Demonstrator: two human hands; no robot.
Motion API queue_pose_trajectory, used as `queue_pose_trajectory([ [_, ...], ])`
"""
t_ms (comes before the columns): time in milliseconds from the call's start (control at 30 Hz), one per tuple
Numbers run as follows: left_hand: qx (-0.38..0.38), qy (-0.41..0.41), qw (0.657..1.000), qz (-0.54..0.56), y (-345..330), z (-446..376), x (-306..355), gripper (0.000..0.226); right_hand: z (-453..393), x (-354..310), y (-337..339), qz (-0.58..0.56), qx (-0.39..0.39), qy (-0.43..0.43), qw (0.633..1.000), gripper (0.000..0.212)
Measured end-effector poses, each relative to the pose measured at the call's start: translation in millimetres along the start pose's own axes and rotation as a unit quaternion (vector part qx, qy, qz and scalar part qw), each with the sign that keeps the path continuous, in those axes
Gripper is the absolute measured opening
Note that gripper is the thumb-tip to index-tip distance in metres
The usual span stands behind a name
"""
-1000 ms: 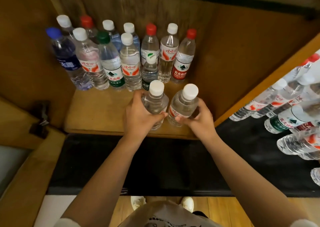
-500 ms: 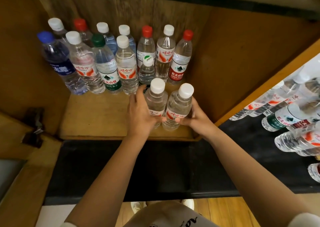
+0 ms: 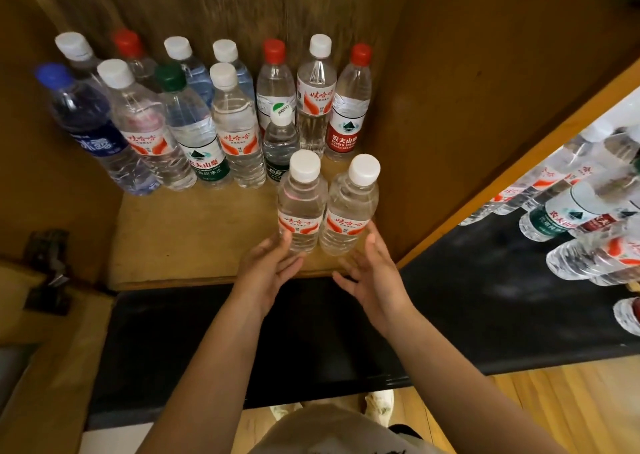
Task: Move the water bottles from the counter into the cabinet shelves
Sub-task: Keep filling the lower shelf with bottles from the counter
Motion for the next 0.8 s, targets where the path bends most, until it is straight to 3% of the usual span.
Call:
queue_pose_trajectory([
  [433, -0.003, -0.017, 0.998, 0.059, -44, -60, 24, 0.013, -48, -33, -6, -0.086, 0.083, 0.063, 0.991, 0.047],
  [800, 0.006, 0.013, 0.994, 0.105, -68, -95, 54, 0.041, -104, -73, -5, -0.061, 0.124, 0.059, 0.989, 0.044],
])
Point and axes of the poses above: each hand's wrist, its own z-axis away from the middle knuckle, its own y-axis out of the back of the hand, x = y × z, the point moved 4 cm from there along -z, towards the middle knuckle, and after that the axes turned 8 degrees about -x, right-handed, at the moved point
